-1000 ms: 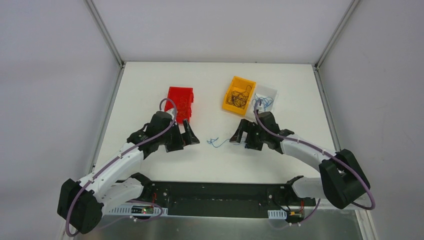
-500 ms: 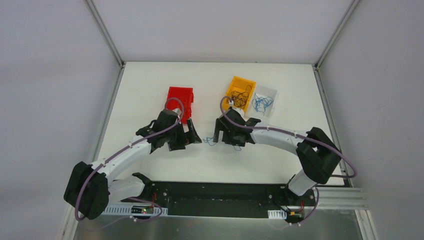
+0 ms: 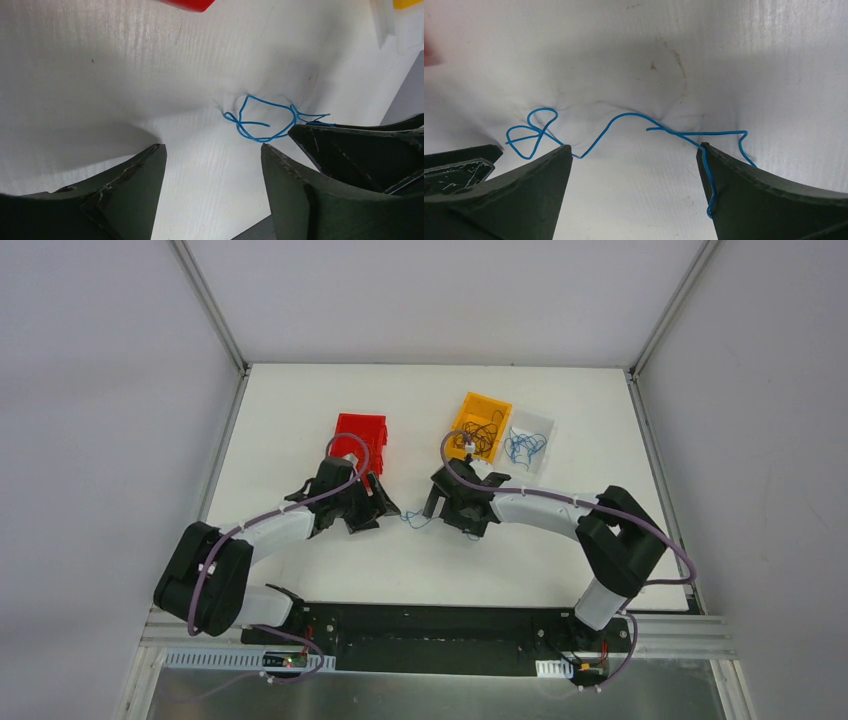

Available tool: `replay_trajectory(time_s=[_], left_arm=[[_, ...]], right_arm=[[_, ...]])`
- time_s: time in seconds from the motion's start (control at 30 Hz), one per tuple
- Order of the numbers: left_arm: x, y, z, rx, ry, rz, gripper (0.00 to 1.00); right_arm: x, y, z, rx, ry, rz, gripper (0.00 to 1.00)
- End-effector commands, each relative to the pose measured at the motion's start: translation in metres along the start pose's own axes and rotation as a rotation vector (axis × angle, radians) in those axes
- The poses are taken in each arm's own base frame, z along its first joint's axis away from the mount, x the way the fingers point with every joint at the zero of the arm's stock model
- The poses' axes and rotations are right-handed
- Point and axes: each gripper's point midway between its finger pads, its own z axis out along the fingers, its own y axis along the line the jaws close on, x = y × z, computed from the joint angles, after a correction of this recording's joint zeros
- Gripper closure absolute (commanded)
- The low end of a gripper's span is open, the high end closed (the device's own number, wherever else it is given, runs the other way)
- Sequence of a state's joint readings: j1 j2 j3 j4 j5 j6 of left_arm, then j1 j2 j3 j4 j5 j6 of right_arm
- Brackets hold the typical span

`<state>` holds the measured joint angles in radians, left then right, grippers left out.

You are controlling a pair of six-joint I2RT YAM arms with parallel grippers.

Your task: Untangle the cables

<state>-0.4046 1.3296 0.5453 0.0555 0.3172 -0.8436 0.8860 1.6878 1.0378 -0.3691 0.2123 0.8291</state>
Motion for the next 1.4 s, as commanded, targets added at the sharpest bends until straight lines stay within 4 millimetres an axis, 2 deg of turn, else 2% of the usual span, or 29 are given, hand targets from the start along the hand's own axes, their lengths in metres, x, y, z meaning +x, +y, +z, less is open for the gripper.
replay_trajectory(time_s=[0.0,0.17,0.47,0.67,0.77,0.9,1.03,1.2,1.37], left_arm=[[-0.017,-0.014,0.006,0.043,-0.035,0.030,0.33],[-0.019,-0.023,0.021,0.088,-0.012,0.024,0.58],[-0.007,-0.021,0.040,0.105,0.037,-0.012,0.60],[0.003,-0.025,0.043,0.120,0.066,0.001,0.85],[0.006,-0.027,0.044,0.123,0.073,0.005,0.92],[0.008,-0.028,0.045,0.124,0.077,0.003,0.93],[0.006,-0.030,0.045,0.127,0.076,0.002,0.94],[0.006,-0.032,0.047,0.131,0.088,-0.006,0.94],[0.006,-0.036,0.048,0.139,0.097,-0.011,0.95]], right_arm=[[-0.015,0.007,-0.010,-0.025,-0.062,0.073,0.01],[-0.015,0.009,-0.011,-0.045,-0.052,0.103,0.01],[-0.015,0.020,-0.010,-0.145,-0.013,0.229,0.01],[-0.017,0.035,-0.010,-0.189,0.003,0.241,0.01],[-0.016,0.041,-0.009,-0.198,0.018,0.231,0.01],[-0.010,0.045,-0.008,-0.197,0.037,0.207,0.01],[-0.002,0.044,-0.006,-0.177,0.044,0.162,0.10],[0.007,0.042,-0.013,-0.155,0.016,0.057,0.16],[0.012,0.039,-0.011,-0.147,0.026,0.025,0.34]])
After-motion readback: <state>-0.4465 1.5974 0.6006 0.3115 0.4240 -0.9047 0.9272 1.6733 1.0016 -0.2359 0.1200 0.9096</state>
